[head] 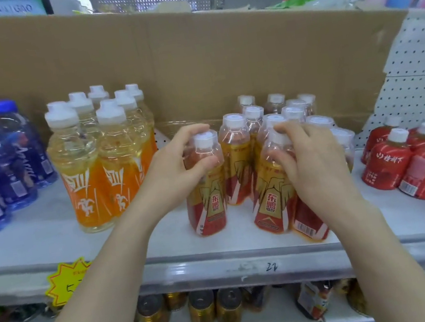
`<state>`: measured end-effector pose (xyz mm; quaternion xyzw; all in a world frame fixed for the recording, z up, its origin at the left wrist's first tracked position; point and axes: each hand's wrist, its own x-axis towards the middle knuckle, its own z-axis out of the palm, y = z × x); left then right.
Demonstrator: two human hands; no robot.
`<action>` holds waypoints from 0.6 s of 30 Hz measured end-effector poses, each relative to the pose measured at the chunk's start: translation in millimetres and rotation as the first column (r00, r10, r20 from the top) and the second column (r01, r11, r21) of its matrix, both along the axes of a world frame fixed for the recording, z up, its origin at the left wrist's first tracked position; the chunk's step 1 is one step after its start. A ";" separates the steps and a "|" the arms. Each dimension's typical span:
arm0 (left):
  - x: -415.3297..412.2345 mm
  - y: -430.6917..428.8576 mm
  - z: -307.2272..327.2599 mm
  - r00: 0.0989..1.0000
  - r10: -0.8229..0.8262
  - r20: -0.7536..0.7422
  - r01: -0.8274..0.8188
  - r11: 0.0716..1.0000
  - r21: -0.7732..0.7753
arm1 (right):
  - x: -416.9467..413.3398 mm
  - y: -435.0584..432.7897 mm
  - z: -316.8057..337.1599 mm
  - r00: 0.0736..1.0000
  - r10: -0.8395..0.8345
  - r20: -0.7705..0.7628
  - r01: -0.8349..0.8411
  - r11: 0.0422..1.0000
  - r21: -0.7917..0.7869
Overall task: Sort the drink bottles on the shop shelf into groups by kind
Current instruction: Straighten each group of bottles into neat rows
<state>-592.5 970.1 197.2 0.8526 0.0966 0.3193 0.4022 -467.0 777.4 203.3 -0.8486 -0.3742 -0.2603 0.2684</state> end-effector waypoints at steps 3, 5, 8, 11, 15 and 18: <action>0.1 2.1 0.9 1.000 -0.023 -0.010 0.023 1.000 0.015 | 2.7 -2.2 2.3 1.000 -0.025 -0.010 0.025 1.000 -0.003; -0.3 3.8 -0.3 1.000 -0.025 -0.010 0.025 0.999 0.026 | 3.4 -3.7 2.7 1.000 -0.026 -0.016 0.026 1.000 -0.007; -2.1 3.8 -3.0 1.000 -0.010 -0.003 0.010 0.999 0.045 | 3.2 -7.8 2.5 0.999 -0.030 -0.044 0.029 0.999 -0.032; -2.7 3.8 -5.1 1.000 0.018 0.014 -0.019 0.996 0.090 | -1.5 -9.5 6.7 0.997 -0.074 0.010 0.075 0.992 -0.105; -8.2 8.2 -1.9 1.000 0.001 0.012 -0.002 0.996 0.090 | -12.6 14.5 27.7 0.981 -0.064 0.181 0.078 0.994 -0.072; -13.0 14.1 1.3 1.000 -0.012 -0.010 0.013 0.996 0.085 | -6.0 56.5 46.5 0.995 0.018 0.102 0.008 0.968 -0.249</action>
